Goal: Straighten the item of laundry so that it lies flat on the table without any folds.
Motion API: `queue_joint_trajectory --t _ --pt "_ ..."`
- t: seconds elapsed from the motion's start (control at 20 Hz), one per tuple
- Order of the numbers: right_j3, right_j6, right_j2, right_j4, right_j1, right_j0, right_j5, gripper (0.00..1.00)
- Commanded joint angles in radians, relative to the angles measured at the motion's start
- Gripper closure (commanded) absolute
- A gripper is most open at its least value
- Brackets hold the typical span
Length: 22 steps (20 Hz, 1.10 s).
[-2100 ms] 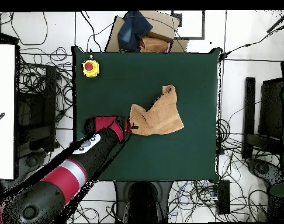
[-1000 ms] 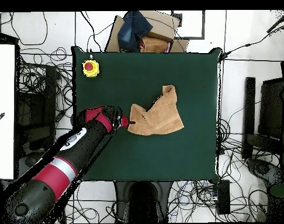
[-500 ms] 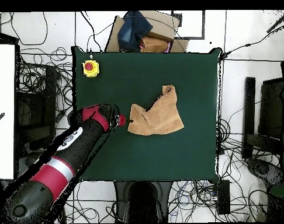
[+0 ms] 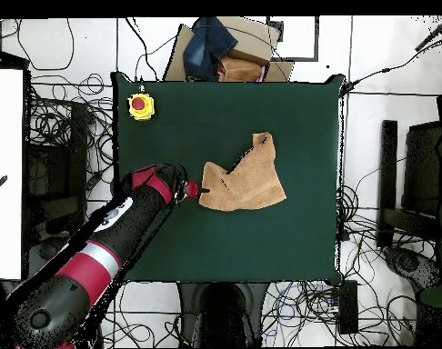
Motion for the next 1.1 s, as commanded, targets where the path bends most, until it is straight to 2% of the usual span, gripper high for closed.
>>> queue_joint_trajectory --t 0.05,1.1 --pt "-0.071 0.252 0.037 -0.002 0.051 -0.034 -0.070 0.00" --pt "-0.109 0.234 0.006 -0.008 0.063 -0.068 -0.065 0.00"
